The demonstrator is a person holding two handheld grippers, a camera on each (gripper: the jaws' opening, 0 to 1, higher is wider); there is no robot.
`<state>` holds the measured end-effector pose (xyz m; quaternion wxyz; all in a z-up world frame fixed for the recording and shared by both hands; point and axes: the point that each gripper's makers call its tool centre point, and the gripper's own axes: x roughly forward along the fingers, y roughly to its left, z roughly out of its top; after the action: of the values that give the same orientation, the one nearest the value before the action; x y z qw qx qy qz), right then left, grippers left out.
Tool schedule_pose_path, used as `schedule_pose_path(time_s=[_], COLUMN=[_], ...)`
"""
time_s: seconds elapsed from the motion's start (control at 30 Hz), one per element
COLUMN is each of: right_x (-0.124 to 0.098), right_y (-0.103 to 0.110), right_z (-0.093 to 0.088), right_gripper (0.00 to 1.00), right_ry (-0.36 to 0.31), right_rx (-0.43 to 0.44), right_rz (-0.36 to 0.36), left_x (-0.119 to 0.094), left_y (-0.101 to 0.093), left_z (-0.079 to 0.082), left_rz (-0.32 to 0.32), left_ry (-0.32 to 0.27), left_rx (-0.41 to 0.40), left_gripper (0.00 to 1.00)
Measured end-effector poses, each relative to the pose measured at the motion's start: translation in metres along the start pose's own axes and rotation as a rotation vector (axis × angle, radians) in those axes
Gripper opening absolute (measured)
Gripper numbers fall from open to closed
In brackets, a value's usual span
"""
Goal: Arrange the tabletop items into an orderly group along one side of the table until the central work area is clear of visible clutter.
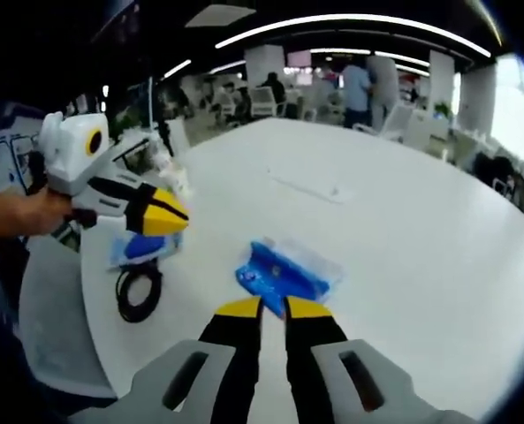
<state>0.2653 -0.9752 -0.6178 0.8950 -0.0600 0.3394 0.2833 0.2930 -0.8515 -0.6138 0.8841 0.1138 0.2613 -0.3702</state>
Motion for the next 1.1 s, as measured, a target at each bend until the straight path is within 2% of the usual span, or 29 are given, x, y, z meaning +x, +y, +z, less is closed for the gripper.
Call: schedule_pose_path(time_s=[0.37, 0.5, 0.77, 1.1], right_x=[-0.005, -0.002, 0.001, 0.007], right_y=[0.005, 0.010, 0.015, 0.025], right_z=[0.010, 0.011, 0.020, 0.032], right_gripper=[0.06, 0.07, 0.07, 0.09], right_ry=[-0.023, -0.009, -0.016, -0.029], right_rx=[-0.013, -0.068, -0.109, -0.147], right_rz=[0.013, 0.016, 0.035, 0.069], left_x=[-0.011, -0.015, -0.026, -0.044], left_y=[-0.001, 0.000, 0.005, 0.015], left_z=[0.008, 0.009, 0.014, 0.008], left_rz=[0.014, 0.023, 0.049, 0.100], left_ry=[-0.025, -0.030, -0.045, -0.045], left_rx=[0.005, 0.003, 0.007, -0.008], left_gripper=[0.03, 0.03, 0.03, 0.03])
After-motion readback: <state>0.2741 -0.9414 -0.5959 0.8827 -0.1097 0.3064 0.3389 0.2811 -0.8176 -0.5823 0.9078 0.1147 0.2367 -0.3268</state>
